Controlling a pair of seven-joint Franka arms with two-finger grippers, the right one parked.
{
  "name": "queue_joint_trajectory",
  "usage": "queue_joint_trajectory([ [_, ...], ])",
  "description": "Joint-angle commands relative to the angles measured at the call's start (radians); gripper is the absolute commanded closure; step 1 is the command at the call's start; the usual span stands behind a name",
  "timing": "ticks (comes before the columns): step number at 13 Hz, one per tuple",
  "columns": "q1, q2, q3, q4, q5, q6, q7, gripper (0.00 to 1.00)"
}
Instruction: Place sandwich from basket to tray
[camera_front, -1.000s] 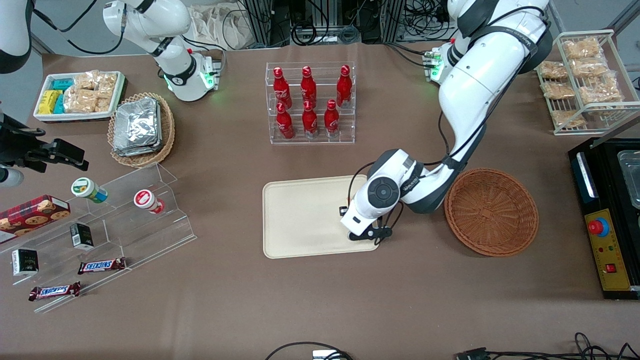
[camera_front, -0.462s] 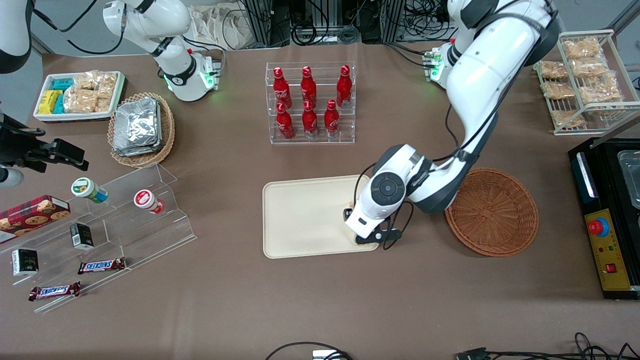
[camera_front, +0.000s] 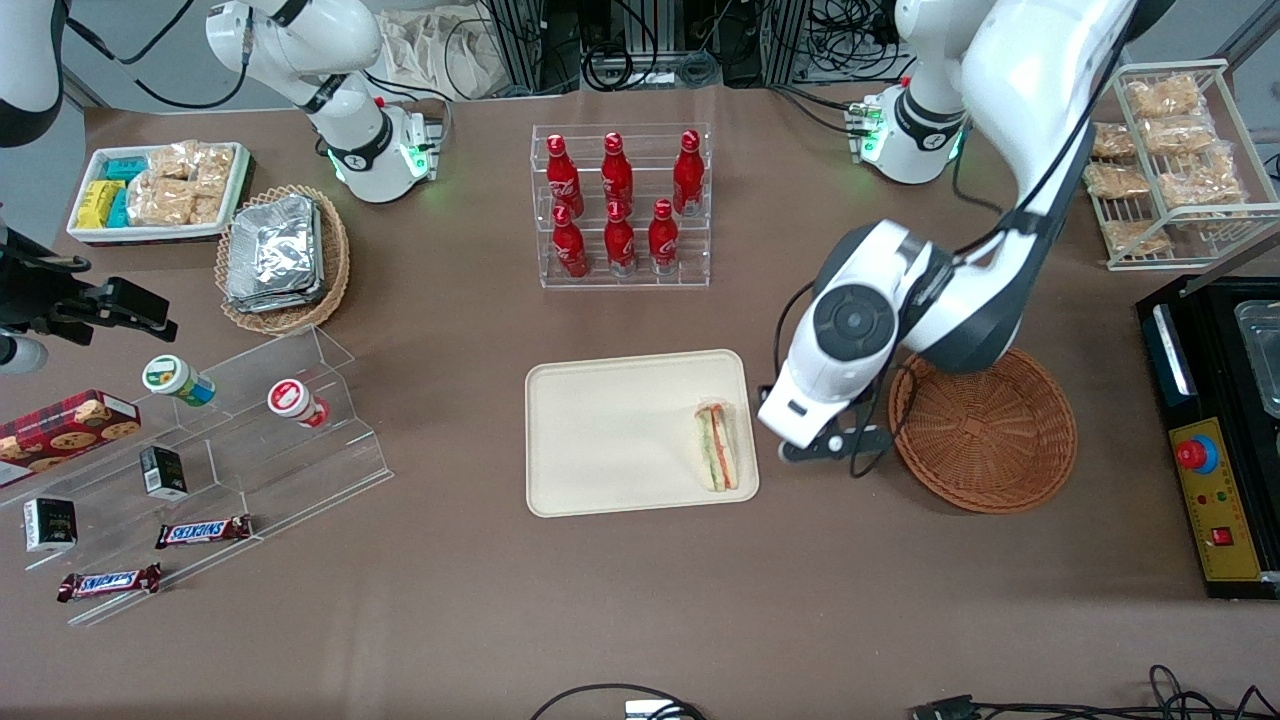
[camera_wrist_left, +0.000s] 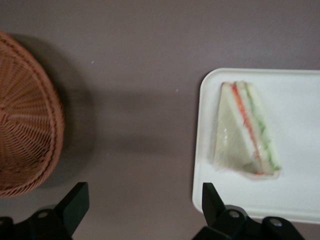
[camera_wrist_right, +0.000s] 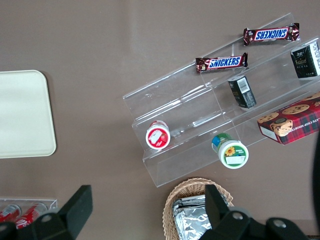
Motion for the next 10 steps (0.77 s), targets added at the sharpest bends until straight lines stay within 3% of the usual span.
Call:
queue_joint_trajectory([
  [1,0.015,-0.233,-0.006,-0.237,-0.075,0.02,0.029,0.0],
  [4,0.094,-0.374,-0.003,-0.315,-0.171,-0.015,0.199,0.0],
  [10,0.309,-0.376,0.0,-0.221,-0.176,-0.097,0.34,0.0],
])
